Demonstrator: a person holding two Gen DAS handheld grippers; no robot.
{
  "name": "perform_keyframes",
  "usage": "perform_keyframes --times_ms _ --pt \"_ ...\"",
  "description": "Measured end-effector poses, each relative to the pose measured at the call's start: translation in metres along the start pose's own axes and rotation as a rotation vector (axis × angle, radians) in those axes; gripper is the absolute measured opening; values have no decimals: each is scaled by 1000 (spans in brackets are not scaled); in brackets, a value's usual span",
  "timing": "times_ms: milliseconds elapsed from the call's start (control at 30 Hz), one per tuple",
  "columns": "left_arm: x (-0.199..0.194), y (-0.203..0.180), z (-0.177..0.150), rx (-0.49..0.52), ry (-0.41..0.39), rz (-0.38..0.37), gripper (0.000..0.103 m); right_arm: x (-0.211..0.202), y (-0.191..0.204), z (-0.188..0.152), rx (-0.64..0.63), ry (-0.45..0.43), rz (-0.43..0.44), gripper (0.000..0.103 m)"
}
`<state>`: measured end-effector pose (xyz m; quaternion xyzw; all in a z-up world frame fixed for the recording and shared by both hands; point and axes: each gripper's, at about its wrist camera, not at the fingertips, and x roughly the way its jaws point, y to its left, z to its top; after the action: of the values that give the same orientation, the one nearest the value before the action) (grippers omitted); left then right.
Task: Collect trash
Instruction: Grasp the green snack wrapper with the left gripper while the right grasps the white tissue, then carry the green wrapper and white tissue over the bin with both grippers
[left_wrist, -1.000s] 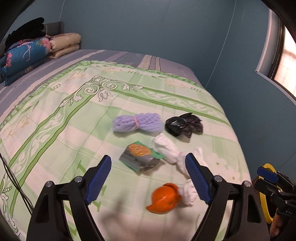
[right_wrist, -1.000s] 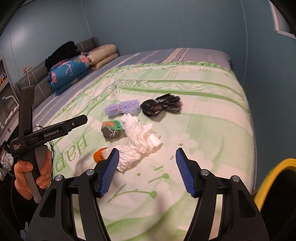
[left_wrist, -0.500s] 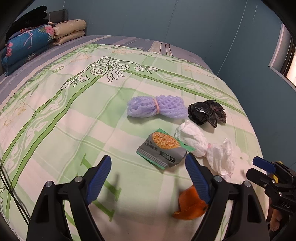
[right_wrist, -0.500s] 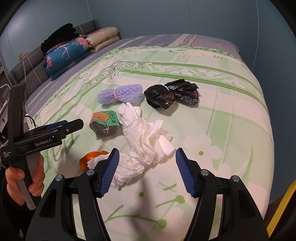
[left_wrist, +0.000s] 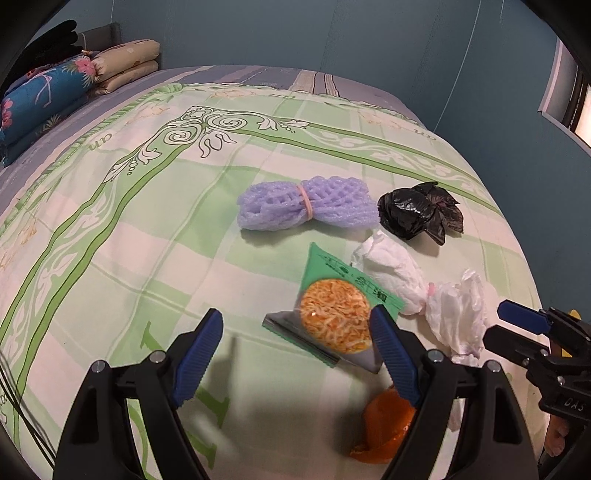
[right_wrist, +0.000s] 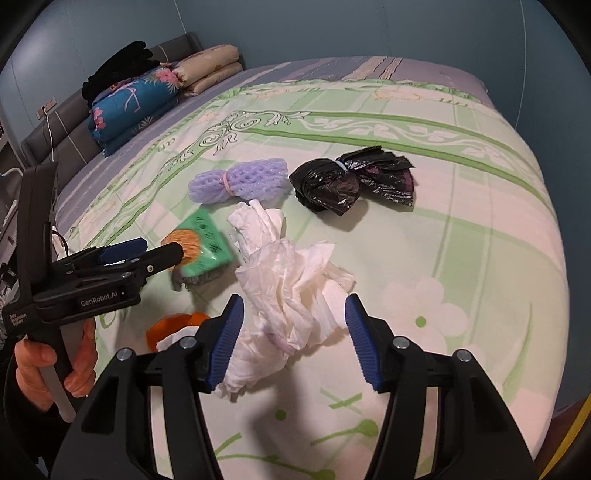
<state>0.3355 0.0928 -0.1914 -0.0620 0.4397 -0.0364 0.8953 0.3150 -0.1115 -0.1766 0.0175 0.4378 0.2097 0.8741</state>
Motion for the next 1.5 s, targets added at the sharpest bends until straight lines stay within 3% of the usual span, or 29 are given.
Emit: perform_keyframes --times_ms 233,333,500,600,767,900,1500 --pt "16 -3 2 7 33 -17 69 24 -1 11 -6 55 17 46" --pt "23 -3 2 7 49 -33 58 35 -5 15 -3 82 13 44" --pt "31 -2 4 11 64 -51 30 44 -10 24 6 114 32 27" --pt "29 0 7 11 56 -67 21 41 -16 30 28 117 55 20" --pt "27 3 10 0 46 -85 16 30 -17 37 31 79 69 16" --pt "19 4 13 -7 24 -102 11 18 -14 41 6 20 24 14" --pt "-43 0 29 -29 -117 -156 10 -66 -15 61 1 -184 -6 14"
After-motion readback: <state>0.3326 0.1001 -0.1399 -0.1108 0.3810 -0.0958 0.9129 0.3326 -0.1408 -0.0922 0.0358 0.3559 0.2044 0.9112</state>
